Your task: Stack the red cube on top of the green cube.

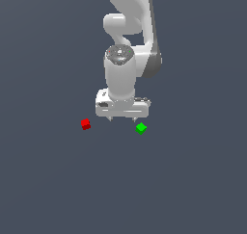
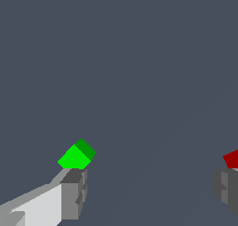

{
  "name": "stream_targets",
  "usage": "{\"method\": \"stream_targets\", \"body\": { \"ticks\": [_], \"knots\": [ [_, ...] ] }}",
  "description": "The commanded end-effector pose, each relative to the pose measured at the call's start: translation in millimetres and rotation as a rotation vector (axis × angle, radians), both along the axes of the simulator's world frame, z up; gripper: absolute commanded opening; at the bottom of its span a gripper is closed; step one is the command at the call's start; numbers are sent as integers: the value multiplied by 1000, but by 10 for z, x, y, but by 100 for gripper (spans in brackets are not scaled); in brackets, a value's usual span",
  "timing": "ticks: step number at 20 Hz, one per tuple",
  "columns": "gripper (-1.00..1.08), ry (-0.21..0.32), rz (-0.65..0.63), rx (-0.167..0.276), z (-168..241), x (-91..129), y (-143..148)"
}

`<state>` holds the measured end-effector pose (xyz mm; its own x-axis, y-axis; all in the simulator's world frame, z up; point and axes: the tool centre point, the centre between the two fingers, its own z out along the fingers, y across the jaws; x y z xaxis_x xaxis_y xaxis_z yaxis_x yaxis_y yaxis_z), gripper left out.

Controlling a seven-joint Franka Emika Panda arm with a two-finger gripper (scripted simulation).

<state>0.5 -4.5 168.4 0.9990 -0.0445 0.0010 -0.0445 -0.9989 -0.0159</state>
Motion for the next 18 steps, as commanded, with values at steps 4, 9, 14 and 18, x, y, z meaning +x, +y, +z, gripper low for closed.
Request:
{"method": "stream_targets", "body": {
  "ticks": [4,9,14,18],
  "knots": [
    [100,0,3,0,-8,-10,-15],
    [100,0,24,-1,-57,-68,-105],
    [100,0,62,-2,-149,-171,-279],
    [100,0,105,-4,-252,-277,-478]
  ]
}}
